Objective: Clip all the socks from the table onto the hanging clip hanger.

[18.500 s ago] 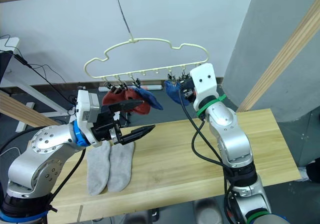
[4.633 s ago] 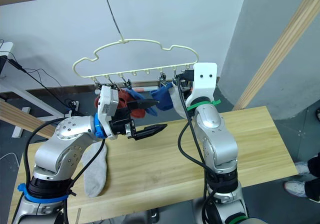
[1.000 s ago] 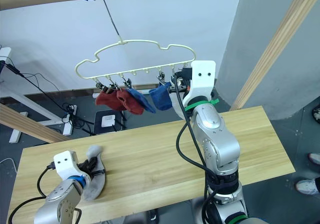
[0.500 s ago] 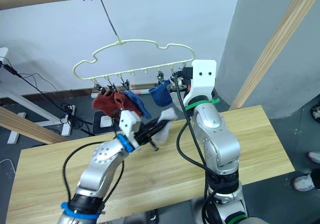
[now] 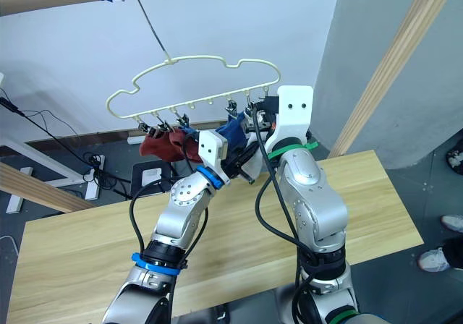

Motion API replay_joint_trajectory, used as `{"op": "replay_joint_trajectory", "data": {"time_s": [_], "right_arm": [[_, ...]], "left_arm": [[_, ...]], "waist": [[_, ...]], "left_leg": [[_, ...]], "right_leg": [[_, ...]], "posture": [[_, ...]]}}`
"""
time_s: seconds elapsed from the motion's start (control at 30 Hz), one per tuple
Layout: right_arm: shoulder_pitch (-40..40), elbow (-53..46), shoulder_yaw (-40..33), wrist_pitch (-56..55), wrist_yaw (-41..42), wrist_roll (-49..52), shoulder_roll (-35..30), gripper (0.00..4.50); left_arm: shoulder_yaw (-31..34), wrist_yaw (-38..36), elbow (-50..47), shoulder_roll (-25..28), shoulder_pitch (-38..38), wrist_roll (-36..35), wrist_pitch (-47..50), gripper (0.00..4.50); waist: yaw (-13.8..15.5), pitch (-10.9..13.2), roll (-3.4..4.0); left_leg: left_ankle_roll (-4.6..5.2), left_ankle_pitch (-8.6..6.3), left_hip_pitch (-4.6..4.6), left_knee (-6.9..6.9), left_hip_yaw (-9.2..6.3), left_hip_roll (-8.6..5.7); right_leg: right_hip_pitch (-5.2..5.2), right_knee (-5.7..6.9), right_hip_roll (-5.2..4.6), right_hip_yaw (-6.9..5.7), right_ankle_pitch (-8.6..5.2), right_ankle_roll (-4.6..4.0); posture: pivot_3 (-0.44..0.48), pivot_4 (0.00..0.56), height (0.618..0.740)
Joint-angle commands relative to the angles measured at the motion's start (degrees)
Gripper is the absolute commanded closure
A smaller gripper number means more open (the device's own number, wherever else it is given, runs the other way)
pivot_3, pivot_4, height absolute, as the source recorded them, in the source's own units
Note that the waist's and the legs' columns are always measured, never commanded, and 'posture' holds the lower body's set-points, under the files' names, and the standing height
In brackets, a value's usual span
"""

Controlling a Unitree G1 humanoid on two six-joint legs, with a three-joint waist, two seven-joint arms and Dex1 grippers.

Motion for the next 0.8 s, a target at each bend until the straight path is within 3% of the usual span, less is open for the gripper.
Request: {"op": "replay_joint_trajectory", "data": {"time_s": [0.03,0.8], "right_arm": [[-1.71,-3.55,0.5,-0.28,-0.14,0.08,1.24,4.5],[-1.03,-3.99,0.82,0.82,-0.01,0.09,1.18,4.5]], "left_arm": [[0.05,0.17,-0.94,-0.43,-0.8,0.07,-0.87,4.5],[2.69,1.46,-1.95,-3.47,-4.88,-4.26,7.06,4.5]], "waist": [[-0.03,0.0,0.0],[-0.14,0.0,0.0]], "left_leg": [[0.0,0.0,0.0,0.01,0.0,0.0],[0.0,0.0,0.0,0.01,0.02,-0.01]], "right_leg": [[0.0,0.01,0.0,0.01,0.0,0.0],[0.01,0.0,0.01,-0.01,0.0,0.0]], "posture": [[-0.368,0.271,0.737],[-0.373,0.277,0.737]]}}
